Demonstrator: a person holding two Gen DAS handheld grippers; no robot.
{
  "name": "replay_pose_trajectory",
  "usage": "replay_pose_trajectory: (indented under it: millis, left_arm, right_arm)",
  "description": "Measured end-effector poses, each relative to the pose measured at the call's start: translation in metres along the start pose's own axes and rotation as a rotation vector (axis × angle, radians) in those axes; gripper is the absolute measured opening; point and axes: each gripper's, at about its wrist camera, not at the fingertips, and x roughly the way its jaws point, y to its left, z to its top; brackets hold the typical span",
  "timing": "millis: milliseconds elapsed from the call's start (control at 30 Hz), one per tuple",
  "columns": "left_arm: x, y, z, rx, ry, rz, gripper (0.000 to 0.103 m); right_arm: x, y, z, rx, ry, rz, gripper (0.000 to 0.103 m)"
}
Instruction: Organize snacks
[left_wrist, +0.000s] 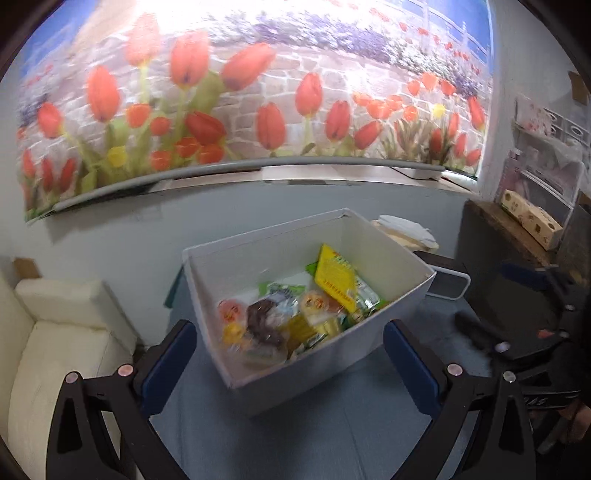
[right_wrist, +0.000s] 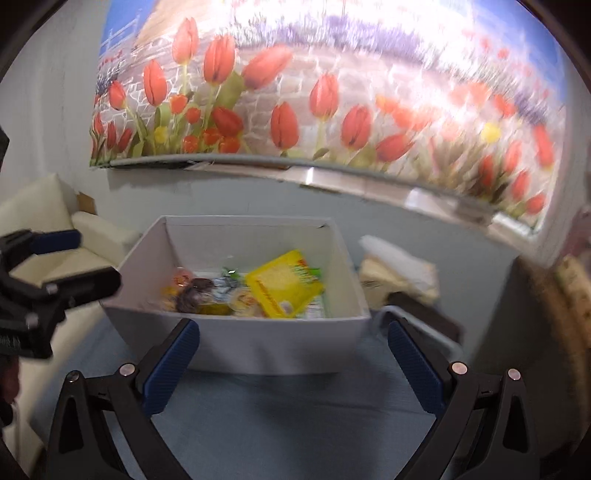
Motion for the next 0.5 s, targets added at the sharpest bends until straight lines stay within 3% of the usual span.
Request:
replay_pose_trajectory:
  millis: [133,267,500]
  left_arm:
    - [-0.028,-0.003,-0.019,-0.023,-0.004,0.014,0.103]
    - [-0.064,-0.011,-0.041,-0.013,-0.019,0.031,0.103]
    - [-0.111,-0.017,-0.073,-0.025,0.0,0.033,0.103]
  right_arm:
    - [-0.042,-0.01,-0.014,0.057,-0.033,-0.004,0.103]
    - [-0.078,-0.011,-0.029,0.103,-0.049,0.136,0.103]
    - [-0.124,0.011,-0.056,0.146,-0.021,0.235,0.103]
